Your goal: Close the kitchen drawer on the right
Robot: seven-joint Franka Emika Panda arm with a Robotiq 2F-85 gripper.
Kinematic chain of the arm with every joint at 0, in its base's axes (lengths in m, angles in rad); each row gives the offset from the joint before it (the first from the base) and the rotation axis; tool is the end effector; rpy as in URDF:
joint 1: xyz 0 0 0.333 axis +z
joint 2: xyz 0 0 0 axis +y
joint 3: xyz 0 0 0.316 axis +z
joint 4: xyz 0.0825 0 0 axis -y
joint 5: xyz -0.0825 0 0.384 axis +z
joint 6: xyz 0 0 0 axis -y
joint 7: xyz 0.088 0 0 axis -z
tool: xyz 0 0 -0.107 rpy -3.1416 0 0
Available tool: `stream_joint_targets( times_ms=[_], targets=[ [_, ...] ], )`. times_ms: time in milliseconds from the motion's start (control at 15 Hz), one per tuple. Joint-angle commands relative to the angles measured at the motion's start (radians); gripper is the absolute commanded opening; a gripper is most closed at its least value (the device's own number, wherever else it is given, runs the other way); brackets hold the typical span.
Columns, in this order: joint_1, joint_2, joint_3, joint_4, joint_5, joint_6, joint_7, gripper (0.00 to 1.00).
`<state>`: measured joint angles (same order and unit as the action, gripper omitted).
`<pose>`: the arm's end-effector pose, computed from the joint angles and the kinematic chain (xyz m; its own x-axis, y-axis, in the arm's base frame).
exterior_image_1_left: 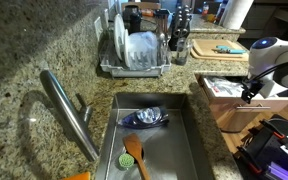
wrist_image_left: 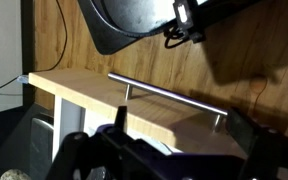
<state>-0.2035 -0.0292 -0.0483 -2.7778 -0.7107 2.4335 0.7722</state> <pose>0.3363 -0.0882 0.1994 0.9057 -0.4123 -0.0984 -0.3311 -0.8331 0.4431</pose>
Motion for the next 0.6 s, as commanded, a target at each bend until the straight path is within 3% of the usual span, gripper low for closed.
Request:
stream_joint_targets(
  times_ms=[0, 267, 533],
  targets=[
    [0.029, 0.009, -0.029, 0.001, 0.000, -0.020, 0.002, 1.00],
    [0.039, 0.016, -0.035, 0.005, 0.000, -0.023, 0.004, 1.00],
    [0.035, 0.081, -0.048, 0.005, -0.045, 0.211, 0.118, 1.00]
  ],
)
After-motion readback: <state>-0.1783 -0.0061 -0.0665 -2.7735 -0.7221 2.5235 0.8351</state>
